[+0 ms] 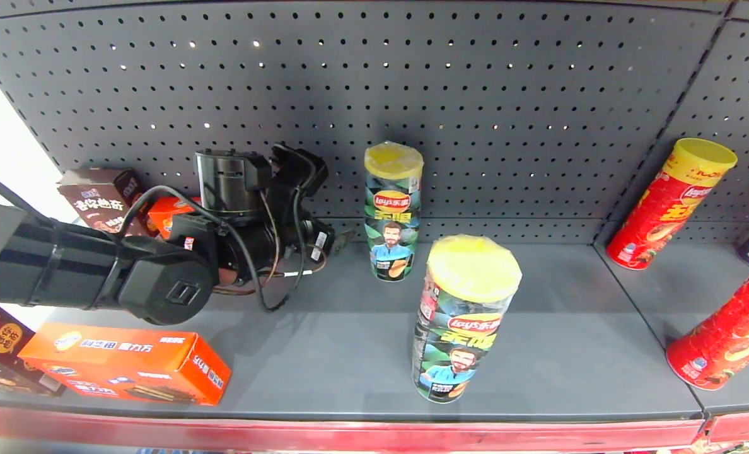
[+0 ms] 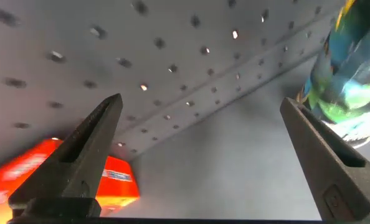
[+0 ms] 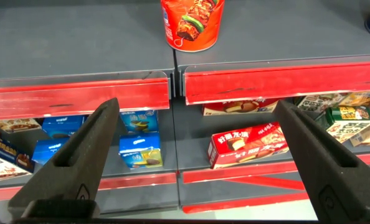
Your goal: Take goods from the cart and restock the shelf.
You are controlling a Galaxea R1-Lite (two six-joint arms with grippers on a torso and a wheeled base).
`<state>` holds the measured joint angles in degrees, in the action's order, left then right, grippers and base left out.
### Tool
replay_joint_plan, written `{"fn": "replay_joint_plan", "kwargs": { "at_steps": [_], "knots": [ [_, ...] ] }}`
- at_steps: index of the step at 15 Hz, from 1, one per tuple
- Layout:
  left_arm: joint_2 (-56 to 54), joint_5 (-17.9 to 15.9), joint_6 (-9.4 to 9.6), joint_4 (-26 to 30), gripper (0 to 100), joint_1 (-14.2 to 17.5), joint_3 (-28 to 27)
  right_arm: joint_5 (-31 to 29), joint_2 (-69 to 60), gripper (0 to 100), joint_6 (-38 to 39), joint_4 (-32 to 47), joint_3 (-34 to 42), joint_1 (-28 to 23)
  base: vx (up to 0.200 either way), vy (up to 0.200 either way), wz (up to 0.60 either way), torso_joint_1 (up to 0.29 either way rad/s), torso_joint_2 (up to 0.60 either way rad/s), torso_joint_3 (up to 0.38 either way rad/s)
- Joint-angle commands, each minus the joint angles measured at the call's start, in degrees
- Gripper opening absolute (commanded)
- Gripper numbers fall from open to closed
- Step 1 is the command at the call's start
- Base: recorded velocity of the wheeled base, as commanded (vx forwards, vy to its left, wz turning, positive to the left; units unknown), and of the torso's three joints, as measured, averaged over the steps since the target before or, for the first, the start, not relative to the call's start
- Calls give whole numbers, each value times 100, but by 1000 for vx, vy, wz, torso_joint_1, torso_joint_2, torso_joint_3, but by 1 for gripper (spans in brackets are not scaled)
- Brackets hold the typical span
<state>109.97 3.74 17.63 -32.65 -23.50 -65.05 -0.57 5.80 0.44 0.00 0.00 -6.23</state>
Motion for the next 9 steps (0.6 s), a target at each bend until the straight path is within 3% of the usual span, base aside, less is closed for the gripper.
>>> {"fn": "replay_joint_plan", "kwargs": {
  "at_steps": [1, 9],
  "knots": [
    [183, 4, -5, -5, 100, -31, -8, -4, 9, 100, 0, 0, 0, -1, 0, 0, 0, 0, 0, 0],
    [420, 100, -58, -5, 100, -269, -96, -4, 9, 100, 0, 0, -9, -1, 0, 0, 0, 0, 0, 0]
  ]
}}
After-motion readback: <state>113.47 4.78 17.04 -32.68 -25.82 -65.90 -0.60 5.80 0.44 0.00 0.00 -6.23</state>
